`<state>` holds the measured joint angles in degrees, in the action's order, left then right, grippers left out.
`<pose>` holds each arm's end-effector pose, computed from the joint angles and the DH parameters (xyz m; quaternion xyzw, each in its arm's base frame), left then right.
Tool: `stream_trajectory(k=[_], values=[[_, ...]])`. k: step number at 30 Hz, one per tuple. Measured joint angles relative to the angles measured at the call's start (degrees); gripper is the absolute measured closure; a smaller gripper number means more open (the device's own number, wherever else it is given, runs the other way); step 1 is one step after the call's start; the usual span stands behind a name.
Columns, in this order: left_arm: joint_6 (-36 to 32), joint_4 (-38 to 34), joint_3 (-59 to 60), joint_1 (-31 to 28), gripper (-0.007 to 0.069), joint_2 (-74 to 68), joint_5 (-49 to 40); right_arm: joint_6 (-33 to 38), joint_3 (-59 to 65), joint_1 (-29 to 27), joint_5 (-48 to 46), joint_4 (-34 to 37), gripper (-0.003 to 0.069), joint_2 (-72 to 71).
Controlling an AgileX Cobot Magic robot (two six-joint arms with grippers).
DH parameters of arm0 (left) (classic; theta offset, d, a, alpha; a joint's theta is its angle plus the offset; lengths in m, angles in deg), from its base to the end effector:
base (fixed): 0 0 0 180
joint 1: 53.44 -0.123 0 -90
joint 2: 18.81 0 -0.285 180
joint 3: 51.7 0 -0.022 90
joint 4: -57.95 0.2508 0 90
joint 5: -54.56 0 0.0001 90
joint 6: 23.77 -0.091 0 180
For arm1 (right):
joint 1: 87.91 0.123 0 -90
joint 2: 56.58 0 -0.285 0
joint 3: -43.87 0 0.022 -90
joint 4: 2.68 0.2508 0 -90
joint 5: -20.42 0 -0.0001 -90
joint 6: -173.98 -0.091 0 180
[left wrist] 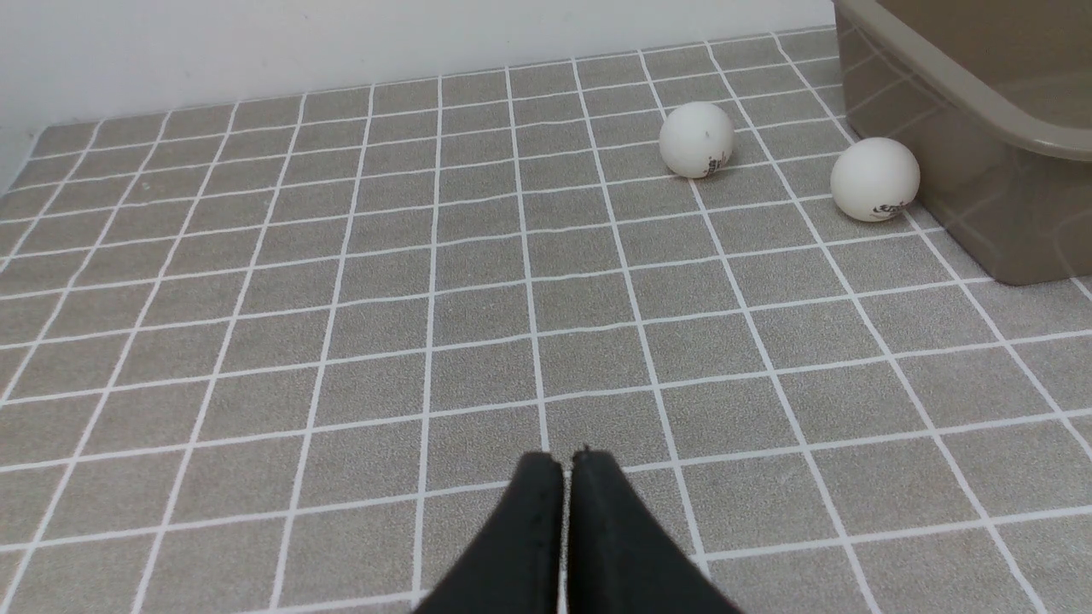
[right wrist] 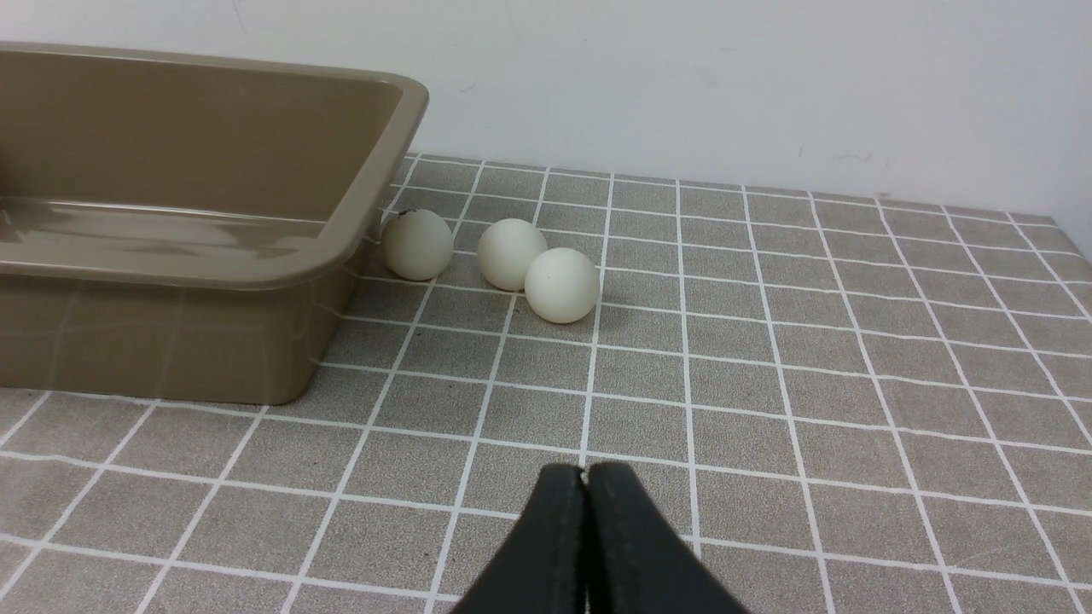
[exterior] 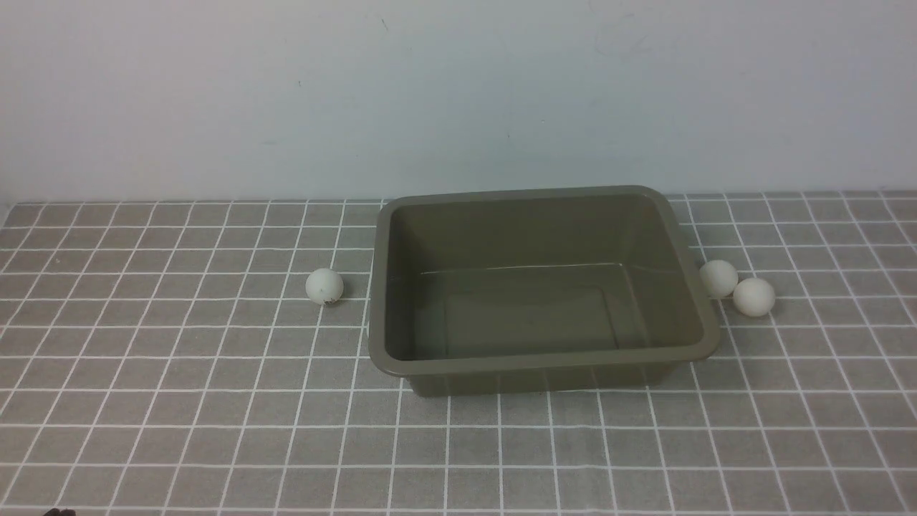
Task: Put the table tennis balls into the box on the grey coffee tablecloth.
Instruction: 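Reach for and grasp a ping pong ball on the table beside the basket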
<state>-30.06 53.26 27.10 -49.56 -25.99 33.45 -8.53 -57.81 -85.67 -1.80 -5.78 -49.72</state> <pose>0.0525 -0.0063 0.1714 0.0494 0.8024 -0.0220 0.5943 0.0519 0.0002 0.1728 -0.0122 0.8057 0.0015 0.5922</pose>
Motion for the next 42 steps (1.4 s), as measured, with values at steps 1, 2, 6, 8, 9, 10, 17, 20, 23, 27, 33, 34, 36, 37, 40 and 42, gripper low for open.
stream_trajectory(k=[1,2,6,8,9,10,17,20,23,27,33,34,36,37,40,42], values=[[0.0,0.0,0.0,0.0,0.0629,0.0,0.0,0.0,0.0,0.0,0.0,0.0,0.0668,0.0],[0.0,0.0,0.0,0.0,0.0629,0.0,0.0,0.0,0.0,0.0,0.0,0.0,0.0668,0.0],[0.0,0.0,0.0,0.0,0.0629,0.0,0.0,0.0,0.0,0.0,0.0,0.0,0.0668,0.0],[0.0,0.0,0.0,0.0,0.0629,0.0,0.0,0.0,0.0,0.0,0.0,0.0,0.0668,0.0],[0.0,0.0,0.0,0.0,0.0629,0.0,0.0,0.0,0.0,0.0,0.0,0.0,0.0668,0.0],[0.0,0.0,0.0,0.0,0.0629,0.0,0.0,0.0,0.0,0.0,0.0,0.0,0.0668,0.0],[-0.01,-1.07,0.0,0.0,0.0629,0.0,2.37,0.0,0.0,0.0,0.0,0.0,0.0668,0.0],[1.47,-4.66,0.0,0.0,0.0629,0.0,7.87,0.0,0.0,0.0,0.0,0.0,0.0668,0.0],[1.92,-8.87,0.0,0.0,0.0629,0.0,13.57,0.0,0.0,0.0,0.0,0.0,0.0668,0.0],[4.81,-17.31,0.0,0.0,0.0629,0.0,29.56,-0.54,0.22,0.0,1.47,1.2,0.0668,0.0],[12.85,-20.32,-5.62,0.0,0.0629,-0.33,33.67,-9.52,0.5,0.0,15.65,18.18,0.0668,0.0],[13.63,-19.8,-10.17,0.0,0.0629,-1.83,29.94,-11.22,0.5,0.0,18.29,22.11,0.0668,0.0],[13.88,-18.53,-19.34,0.0,0.0629,-9.66,18.14,-12.26,0.5,0.0,22.22,27.3,0.0668,0.0],[13.88,-18.47,-19.34,0.0,0.0629,-9.66,18.14,-12.26,0.5,0.0,22.58,27.57,0.0668,0.0],[11.86,-17.54,-33.23,0.0,0.0629,-27.35,-1.76,-13.5,0.5,0.0,26.34,30.71,0.0668,0.0],[7.89,-17.47,-40.24,0.0,0.0629,-40.19,-12.7,-13.99,0.22,0.0,27.08,31.64,0.0668,0.0]])
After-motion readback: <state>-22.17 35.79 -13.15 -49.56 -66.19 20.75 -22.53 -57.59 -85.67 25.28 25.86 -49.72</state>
